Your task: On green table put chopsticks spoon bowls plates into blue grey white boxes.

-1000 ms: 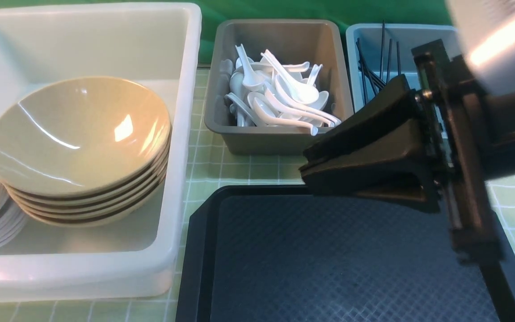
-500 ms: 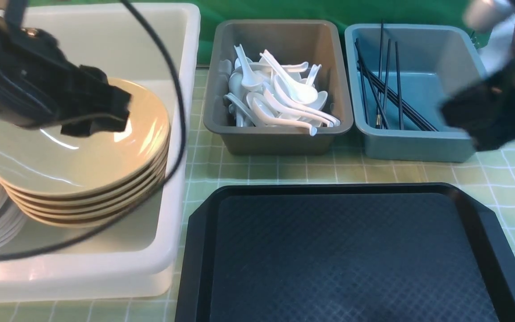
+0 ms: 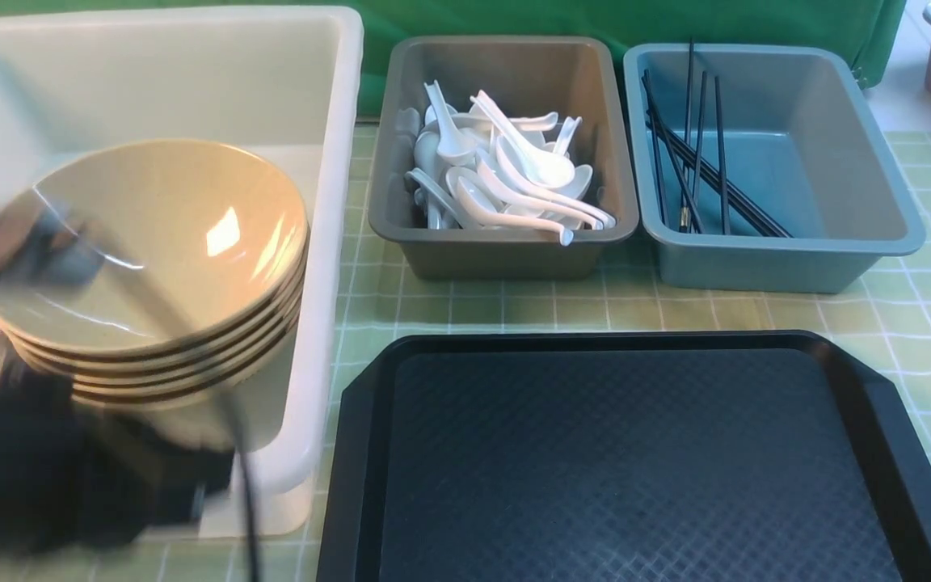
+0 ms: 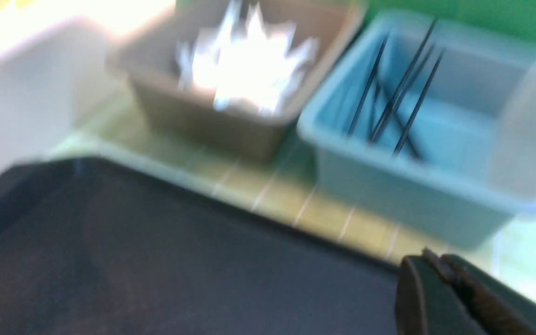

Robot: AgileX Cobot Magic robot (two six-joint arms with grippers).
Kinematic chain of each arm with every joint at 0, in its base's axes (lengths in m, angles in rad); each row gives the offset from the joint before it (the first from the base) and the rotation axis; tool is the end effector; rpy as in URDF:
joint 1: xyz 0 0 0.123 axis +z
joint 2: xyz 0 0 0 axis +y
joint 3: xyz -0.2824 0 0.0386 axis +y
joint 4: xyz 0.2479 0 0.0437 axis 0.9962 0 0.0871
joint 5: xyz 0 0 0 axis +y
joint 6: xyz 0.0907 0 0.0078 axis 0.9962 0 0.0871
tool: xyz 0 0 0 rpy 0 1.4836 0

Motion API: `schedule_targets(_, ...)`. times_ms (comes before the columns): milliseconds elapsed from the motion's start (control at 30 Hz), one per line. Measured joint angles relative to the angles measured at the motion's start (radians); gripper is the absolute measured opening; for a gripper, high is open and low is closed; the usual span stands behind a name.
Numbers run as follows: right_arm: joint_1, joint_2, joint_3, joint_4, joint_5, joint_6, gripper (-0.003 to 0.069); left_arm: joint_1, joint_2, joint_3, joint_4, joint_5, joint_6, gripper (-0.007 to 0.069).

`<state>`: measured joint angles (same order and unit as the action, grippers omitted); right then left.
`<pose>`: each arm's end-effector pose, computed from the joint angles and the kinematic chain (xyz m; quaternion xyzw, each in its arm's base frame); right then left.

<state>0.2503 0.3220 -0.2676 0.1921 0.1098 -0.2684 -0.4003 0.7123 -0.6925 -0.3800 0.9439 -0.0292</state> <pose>0.0819 0.0229 0.2722 -0.1266 0.7221 0.0663 0.6769 0.0980 -0.0712 0.3108 0.1191 0.9172 -0.2485 0.2877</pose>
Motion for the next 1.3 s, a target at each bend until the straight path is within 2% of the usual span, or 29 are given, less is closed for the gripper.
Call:
schedule_targets(133, 0.0, -0.158, 0.129, 0.002, -0.103, -0.023, 0.0024, 0.0, -0.177, 0.156, -0.119, -0.078, 0.0, -0.0001)
schedule_targets(267, 0.0, -0.204, 0.164, 0.002, -0.192, -0.027, 0.0025, 0.0, -0.316, 0.263, -0.204, -0.156, -0.006, -0.0001)
schedule_targets(467, 0.0, -0.211, 0.168, 0.006, -0.239, -0.029, 0.0027, 0.0, -0.452, 0.343, -0.329, -0.163, -0.009, -0.0001)
schedule_targets(967, 0.0, -0.211, 0.168, 0.009, -0.239, -0.018, 0.0036, 0.0, -0.525, 0.353, -0.352, -0.08, -0.005, -0.0001)
schedule_targets(1067, 0.0, -0.211, 0.168, 0.009, -0.239, -0.017, 0.0037, 0.0, -0.525, 0.353, -0.318, -0.08, 0.029, -0.0001)
schedule_targets(1267, 0.0, -0.211, 0.168, 0.009, -0.239, -0.017, 0.0043, 0.022, -0.534, 0.387, -0.004, -0.389, 0.065, -0.0001)
schedule_targets(1300, 0.0, -0.211, 0.168, 0.009, -0.239, -0.017, 0.0044, 0.054, -0.562, 0.415, 0.127, -0.502, 0.066, -0.0001)
